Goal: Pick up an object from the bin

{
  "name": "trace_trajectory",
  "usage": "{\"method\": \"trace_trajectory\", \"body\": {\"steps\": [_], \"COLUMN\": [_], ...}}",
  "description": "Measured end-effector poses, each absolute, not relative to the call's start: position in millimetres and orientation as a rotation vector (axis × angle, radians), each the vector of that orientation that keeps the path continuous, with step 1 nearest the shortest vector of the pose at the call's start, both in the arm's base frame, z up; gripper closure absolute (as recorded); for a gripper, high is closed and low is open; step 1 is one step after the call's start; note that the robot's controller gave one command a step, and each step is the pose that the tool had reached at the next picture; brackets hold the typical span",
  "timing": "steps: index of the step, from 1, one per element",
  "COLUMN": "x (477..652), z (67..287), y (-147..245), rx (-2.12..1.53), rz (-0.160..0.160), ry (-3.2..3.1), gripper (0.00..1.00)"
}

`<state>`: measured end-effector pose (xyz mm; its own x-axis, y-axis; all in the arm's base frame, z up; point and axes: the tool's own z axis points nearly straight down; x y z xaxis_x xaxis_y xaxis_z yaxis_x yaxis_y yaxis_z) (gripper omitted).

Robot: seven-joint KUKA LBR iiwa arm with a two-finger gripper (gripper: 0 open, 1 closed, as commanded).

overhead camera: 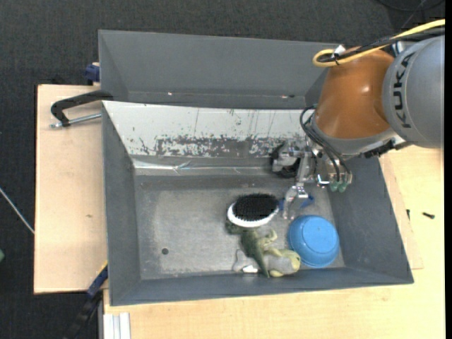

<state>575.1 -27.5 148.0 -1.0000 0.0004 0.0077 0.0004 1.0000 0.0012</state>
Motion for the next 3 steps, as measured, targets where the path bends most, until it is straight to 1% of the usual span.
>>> {"method": "trace_trajectory", "body": {"steps": [1, 2, 3], "x": [555.7, 558.5, 563.4], "z": [72, 75, 216], "y": [-21, -21, -41], "rx": [0.076, 0.078, 0.094], "rz": [0.001, 0.002, 0.002], "ry": [-3.149, -3.16, -3.155], "gripper": [0.0, 1.0, 1.0]}}
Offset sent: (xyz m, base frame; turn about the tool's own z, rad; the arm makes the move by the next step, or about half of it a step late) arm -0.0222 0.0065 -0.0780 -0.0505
